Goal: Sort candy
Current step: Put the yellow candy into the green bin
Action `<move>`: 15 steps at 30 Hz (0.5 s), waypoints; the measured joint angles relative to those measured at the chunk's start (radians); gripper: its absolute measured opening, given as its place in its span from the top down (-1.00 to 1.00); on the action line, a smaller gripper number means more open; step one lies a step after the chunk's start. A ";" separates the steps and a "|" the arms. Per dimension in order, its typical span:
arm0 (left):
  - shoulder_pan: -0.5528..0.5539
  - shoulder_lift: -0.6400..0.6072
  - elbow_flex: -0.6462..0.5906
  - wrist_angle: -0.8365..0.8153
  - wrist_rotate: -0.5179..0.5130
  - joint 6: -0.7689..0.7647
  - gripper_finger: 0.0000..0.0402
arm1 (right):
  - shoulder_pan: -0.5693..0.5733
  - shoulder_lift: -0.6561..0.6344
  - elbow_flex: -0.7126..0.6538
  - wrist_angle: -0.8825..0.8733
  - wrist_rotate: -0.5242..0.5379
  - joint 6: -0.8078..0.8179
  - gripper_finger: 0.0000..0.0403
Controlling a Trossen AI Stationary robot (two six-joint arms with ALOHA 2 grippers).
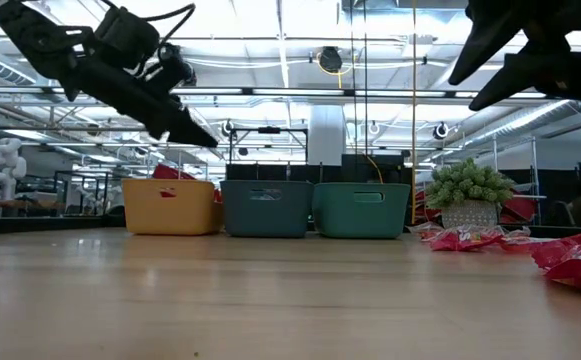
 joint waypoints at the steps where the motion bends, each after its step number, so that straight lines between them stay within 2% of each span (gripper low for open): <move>1: 0.000 0.000 0.000 0.000 0.058 0.028 0.23 | 0.000 0.000 0.000 0.000 0.000 -0.022 0.20; 4: 0.000 0.000 0.000 0.008 0.117 0.031 0.23 | 0.000 0.000 0.000 0.000 0.000 -0.083 0.20; 15: 0.001 0.000 0.000 0.004 0.120 0.031 0.23 | 0.000 0.003 0.000 0.000 0.000 -0.095 0.20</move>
